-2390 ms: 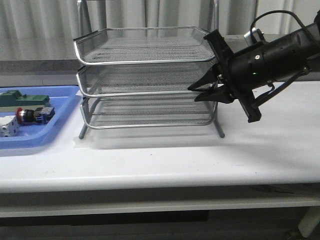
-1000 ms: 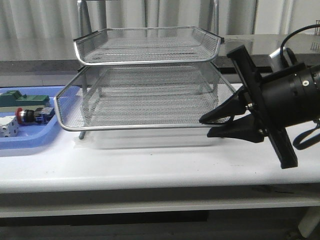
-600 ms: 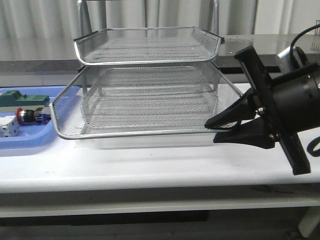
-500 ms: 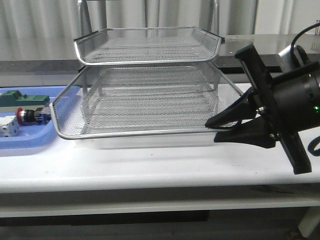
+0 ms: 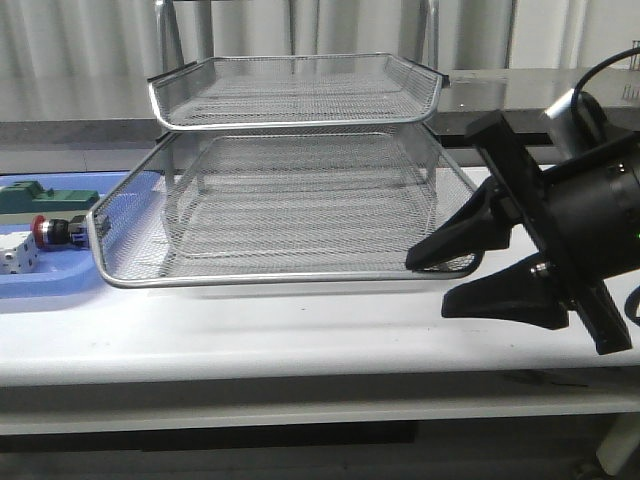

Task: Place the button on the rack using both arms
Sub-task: 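Pull the middle wire tray outward toward the robot with the right gripper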

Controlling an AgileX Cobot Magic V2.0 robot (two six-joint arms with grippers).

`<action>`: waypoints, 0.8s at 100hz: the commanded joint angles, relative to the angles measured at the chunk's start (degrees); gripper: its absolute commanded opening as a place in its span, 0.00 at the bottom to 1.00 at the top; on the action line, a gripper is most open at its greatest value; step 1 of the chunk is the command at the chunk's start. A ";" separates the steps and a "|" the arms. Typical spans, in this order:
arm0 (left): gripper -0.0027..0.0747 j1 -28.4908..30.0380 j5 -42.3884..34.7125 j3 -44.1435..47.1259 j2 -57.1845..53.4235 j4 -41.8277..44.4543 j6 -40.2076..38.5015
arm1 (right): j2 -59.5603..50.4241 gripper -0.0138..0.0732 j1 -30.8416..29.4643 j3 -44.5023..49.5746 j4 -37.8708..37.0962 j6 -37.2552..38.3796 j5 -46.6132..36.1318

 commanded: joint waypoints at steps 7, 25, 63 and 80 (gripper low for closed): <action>0.01 0.04 -4.75 3.26 -1.80 0.04 -0.43 | -1.98 0.60 -0.01 -0.84 2.64 -2.34 4.23; 0.01 0.04 -4.75 3.26 -1.80 0.04 -0.43 | -1.98 0.60 -0.01 -0.84 2.75 -2.56 4.81; 0.01 0.04 -4.75 3.26 -1.80 0.04 -0.43 | -1.98 0.60 -0.11 -0.84 2.75 -4.64 5.96; 0.01 0.04 -4.75 3.26 -1.80 0.04 -0.43 | -1.98 0.60 -0.11 -0.84 2.75 -5.13 7.13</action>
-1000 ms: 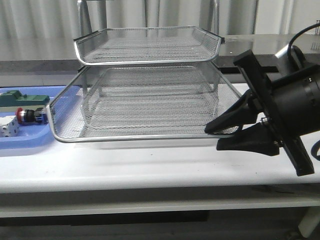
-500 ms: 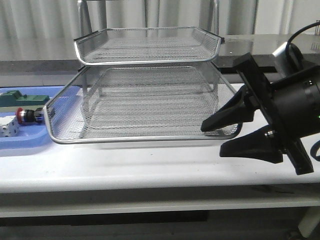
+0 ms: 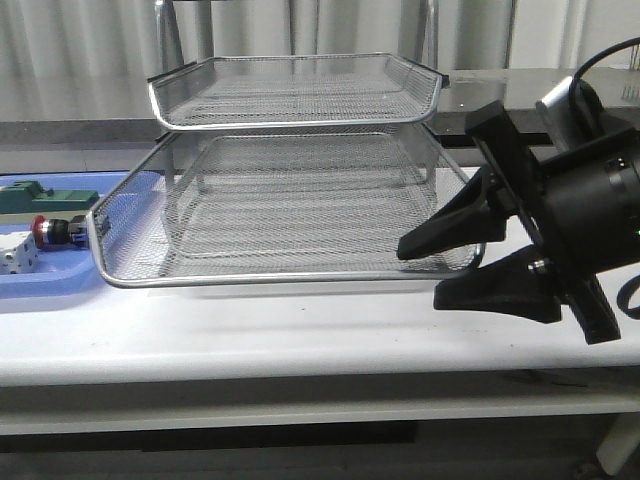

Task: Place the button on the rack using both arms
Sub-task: 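Pull the middle wire tray outward toward the robot with the right gripper, then release the tray and withdraw the right gripper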

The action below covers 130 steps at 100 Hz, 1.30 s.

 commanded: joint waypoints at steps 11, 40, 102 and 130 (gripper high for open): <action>0.01 0.04 -4.75 3.26 -1.80 0.04 -0.43 | -2.67 0.60 -0.11 -0.84 1.68 -1.25 4.55; 0.01 0.04 -4.75 3.26 -1.80 0.04 -0.43 | -8.91 0.60 -0.11 -0.84 -3.29 1.09 0.04; 0.01 0.04 -4.75 3.26 -1.80 0.04 -0.43 | -24.73 0.60 -12.99 -0.92 -31.01 15.13 -4.60; 0.01 0.04 -4.75 3.26 -1.80 0.04 -0.43 | -36.34 0.60 -14.69 -4.48 -49.57 27.22 -5.22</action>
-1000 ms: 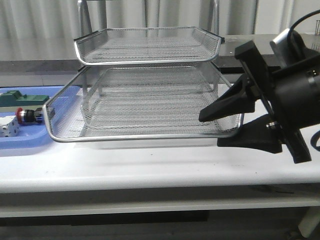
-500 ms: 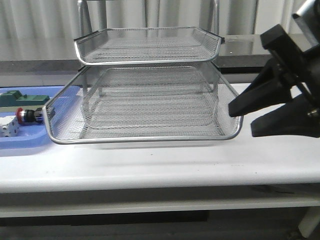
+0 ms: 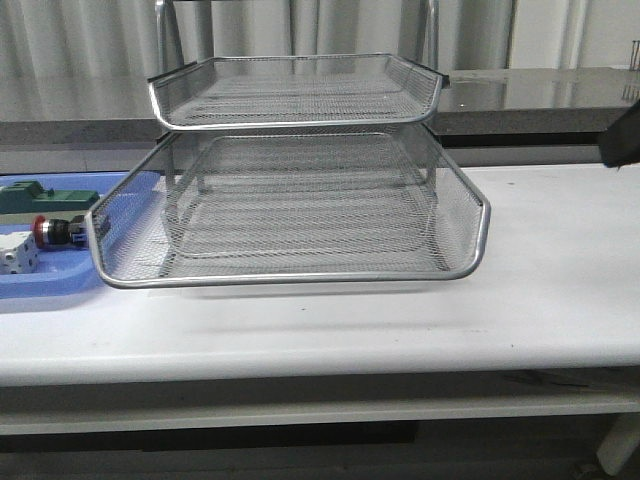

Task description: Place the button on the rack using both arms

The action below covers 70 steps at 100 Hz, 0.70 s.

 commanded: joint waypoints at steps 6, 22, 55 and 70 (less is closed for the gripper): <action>0.01 0.04 -4.75 3.26 -1.80 0.04 -0.43 | -6.38 0.60 -0.52 -4.09 -10.39 8.95 0.10; 0.01 0.04 -4.75 3.26 -1.80 0.04 -0.43 | -10.41 0.60 -0.52 -6.10 -21.60 16.75 -0.30; 0.01 0.04 -4.75 3.26 -1.80 0.04 -0.43 | -14.10 0.60 5.36 -8.33 -33.09 23.16 -0.45; 0.01 0.04 -4.75 3.26 -1.80 0.04 -0.43 | -16.88 0.60 7.78 -8.33 -41.08 28.45 -0.65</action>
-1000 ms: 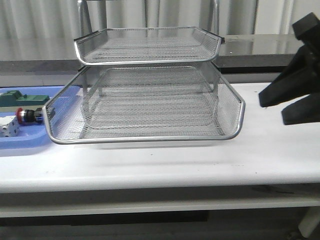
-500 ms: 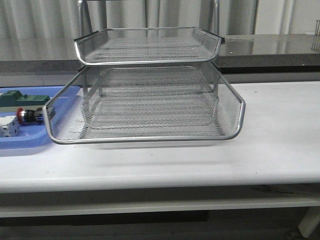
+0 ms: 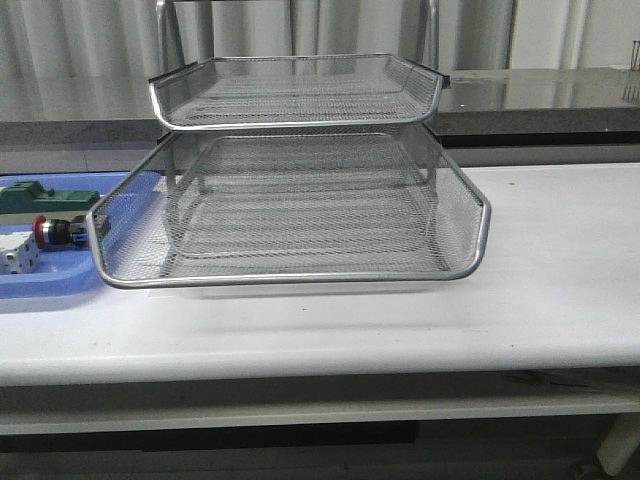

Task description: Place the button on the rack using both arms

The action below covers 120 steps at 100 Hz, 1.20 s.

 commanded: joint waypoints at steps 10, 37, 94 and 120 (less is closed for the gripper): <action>0.01 0.04 -4.75 3.26 -1.80 0.04 -0.43 | -4.66 0.60 1.72 -2.12 -10.53 7.89 -2.18; 0.01 0.04 -4.75 3.26 -1.80 0.04 -0.43 | -13.14 0.60 1.80 -2.12 -19.70 13.05 1.12; 0.01 0.04 -4.75 3.26 -1.80 0.04 -0.43 | -23.67 0.59 1.80 -2.06 -21.74 13.10 6.02; 0.01 0.04 -4.75 3.26 -1.80 0.04 -0.43 | -23.67 0.24 1.80 -2.06 -21.74 13.10 6.12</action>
